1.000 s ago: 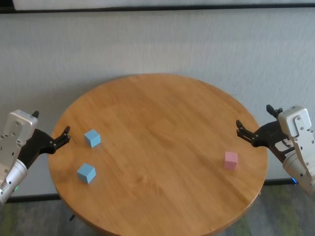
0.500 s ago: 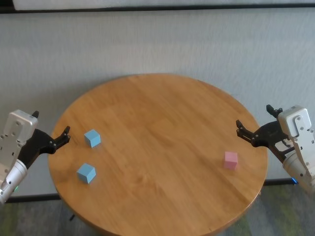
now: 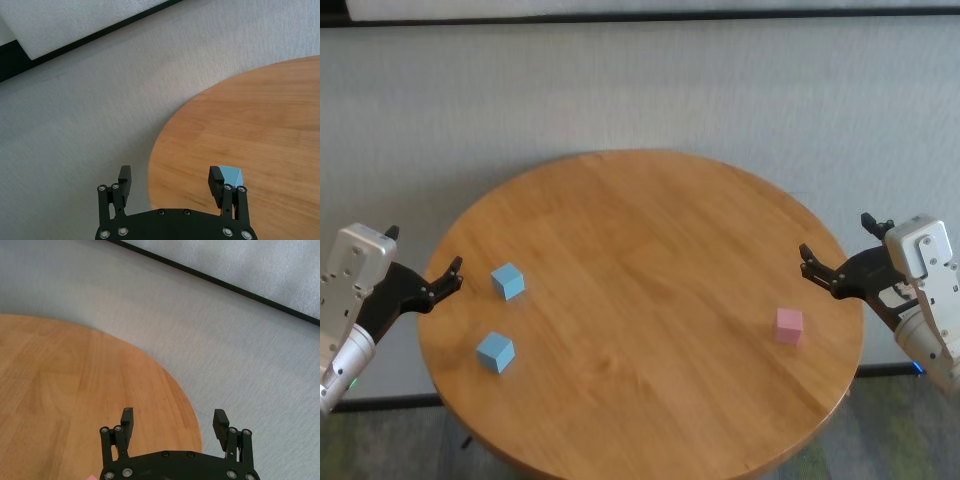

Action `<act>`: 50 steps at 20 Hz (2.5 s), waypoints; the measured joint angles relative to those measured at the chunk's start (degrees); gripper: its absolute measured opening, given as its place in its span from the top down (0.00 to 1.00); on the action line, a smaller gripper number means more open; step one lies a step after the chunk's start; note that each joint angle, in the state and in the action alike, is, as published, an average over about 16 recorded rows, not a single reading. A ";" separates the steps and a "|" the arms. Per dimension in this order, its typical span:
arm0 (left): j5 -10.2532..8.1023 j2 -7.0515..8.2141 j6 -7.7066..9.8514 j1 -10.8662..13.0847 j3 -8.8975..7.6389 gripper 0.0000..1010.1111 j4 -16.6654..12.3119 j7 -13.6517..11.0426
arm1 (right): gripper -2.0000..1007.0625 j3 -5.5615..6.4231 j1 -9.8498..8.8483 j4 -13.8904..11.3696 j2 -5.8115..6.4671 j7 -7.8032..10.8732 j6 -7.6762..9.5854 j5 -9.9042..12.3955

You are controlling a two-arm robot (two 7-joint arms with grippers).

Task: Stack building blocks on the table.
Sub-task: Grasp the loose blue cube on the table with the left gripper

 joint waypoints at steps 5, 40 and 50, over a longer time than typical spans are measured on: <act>-1.90 0.25 1.53 1.36 -0.90 0.01 -1.63 -1.10 | 0.00 0.00 0.00 0.00 0.00 0.00 0.00 0.00; -10.79 -1.35 14.06 8.50 -4.72 0.01 -7.82 -13.37 | 0.00 0.00 0.00 0.00 0.00 0.00 0.00 0.00; -10.50 -2.28 14.83 8.73 -5.51 0.01 -7.85 -15.58 | 0.00 0.00 0.00 0.00 0.00 0.00 0.00 0.00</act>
